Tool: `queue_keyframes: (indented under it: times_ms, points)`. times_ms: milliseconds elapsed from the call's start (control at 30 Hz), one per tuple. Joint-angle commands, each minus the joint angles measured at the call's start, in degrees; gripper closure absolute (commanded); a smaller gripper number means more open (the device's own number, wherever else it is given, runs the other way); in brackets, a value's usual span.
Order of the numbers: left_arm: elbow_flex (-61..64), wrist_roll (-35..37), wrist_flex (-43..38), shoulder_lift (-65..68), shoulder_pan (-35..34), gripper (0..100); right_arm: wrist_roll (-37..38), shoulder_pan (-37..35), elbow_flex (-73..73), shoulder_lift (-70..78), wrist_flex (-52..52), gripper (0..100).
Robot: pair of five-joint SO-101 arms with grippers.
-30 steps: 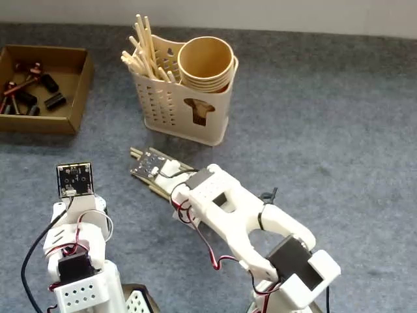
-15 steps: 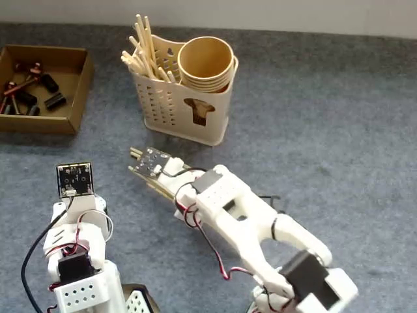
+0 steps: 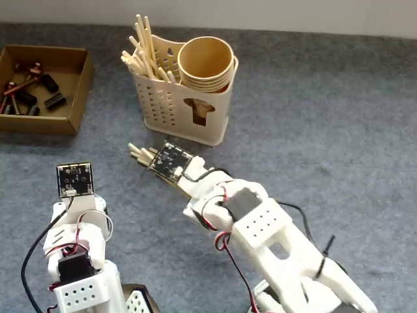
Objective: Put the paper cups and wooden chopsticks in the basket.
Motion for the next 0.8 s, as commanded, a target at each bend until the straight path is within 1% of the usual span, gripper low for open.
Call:
queue_keyframes:
  times_ms: [0, 100, 300, 600, 767]
  points:
    - [1.2, -0.2, 0.4, -0.1, 1.0, 96, -2.4, 0.7, -0.1, -9.5, -0.2, 99.5]
    - [1.2, -0.2, 0.4, -0.1, 1.0, 96, -2.5, 0.7, -0.5, -14.4, -1.1, 99.5]
    - [1.2, -0.2, 0.4, -0.1, 1.0, 96, -2.5, 0.7, 0.6, -16.8, -10.2, 99.5]
    - [1.2, -0.2, 0.4, -0.1, 1.0, 96, -2.5, 0.7, 9.6, -17.5, -31.1, 99.4]
    - [1.2, -0.2, 0.4, -0.1, 1.0, 96, -2.5, 0.7, 10.1, -17.5, -33.3, 99.4]
